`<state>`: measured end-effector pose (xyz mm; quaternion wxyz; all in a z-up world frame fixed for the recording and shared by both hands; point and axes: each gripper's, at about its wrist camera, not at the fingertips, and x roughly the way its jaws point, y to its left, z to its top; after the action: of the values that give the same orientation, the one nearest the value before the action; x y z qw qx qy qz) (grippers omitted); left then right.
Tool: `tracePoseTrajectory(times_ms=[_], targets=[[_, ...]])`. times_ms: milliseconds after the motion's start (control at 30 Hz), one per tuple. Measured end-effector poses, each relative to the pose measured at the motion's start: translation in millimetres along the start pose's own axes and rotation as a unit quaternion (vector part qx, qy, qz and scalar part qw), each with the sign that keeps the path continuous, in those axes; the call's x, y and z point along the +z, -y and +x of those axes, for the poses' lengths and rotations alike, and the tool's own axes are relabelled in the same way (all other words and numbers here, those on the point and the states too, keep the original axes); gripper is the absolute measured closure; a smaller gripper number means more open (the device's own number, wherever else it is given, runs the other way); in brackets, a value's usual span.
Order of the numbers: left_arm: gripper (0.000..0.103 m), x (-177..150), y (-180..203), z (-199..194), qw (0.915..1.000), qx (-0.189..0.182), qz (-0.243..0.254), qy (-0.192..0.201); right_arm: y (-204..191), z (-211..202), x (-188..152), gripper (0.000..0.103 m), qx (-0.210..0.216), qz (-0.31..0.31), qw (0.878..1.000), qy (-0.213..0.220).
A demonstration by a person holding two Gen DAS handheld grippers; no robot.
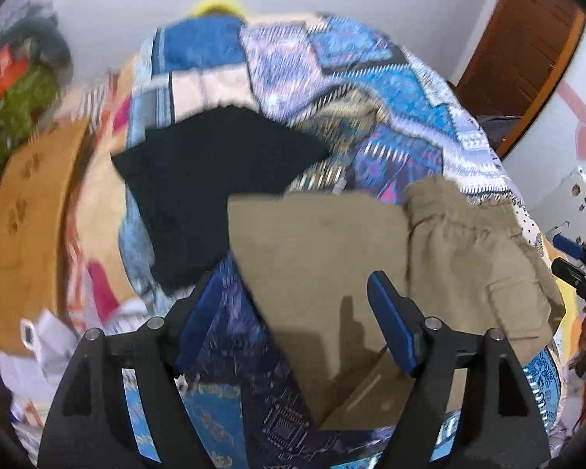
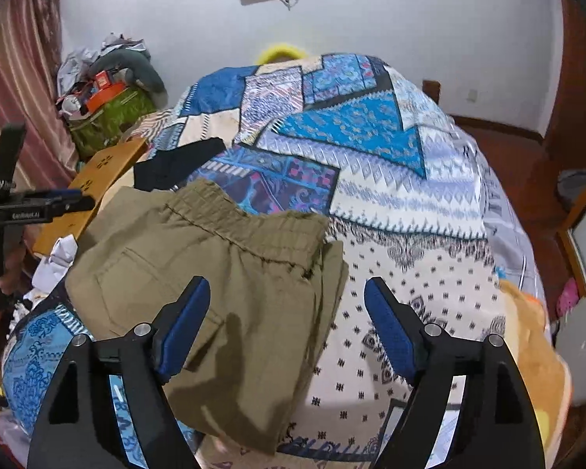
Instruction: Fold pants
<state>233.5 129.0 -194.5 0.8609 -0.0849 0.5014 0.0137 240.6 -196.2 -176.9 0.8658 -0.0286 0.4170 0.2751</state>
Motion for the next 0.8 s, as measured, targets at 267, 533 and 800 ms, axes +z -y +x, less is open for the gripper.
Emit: tracePoseTrajectory(times_ms=[267, 533, 800], targets=[[0.026, -9.8, -8.8, 44.2, 0.9954, -0.055, -0.048, -0.063, 23.8, 36.9, -23.5, 0.024, 0.041, 0.084, 0.994, -0.062], [0.028, 4.2, 1.3, 58.8, 0.9925, -0.086, -0.051, -0.070, 39.6, 56.5, -23.0, 0.023, 0.107, 0.141, 0.981, -0.078], [0.069, 7.6, 16.1, 48.1, 0.9974, -0.053, -0.005, -0.049, 39.3, 59.2, -13.6, 0.064, 0.120, 0.145, 0.980, -0.071]])
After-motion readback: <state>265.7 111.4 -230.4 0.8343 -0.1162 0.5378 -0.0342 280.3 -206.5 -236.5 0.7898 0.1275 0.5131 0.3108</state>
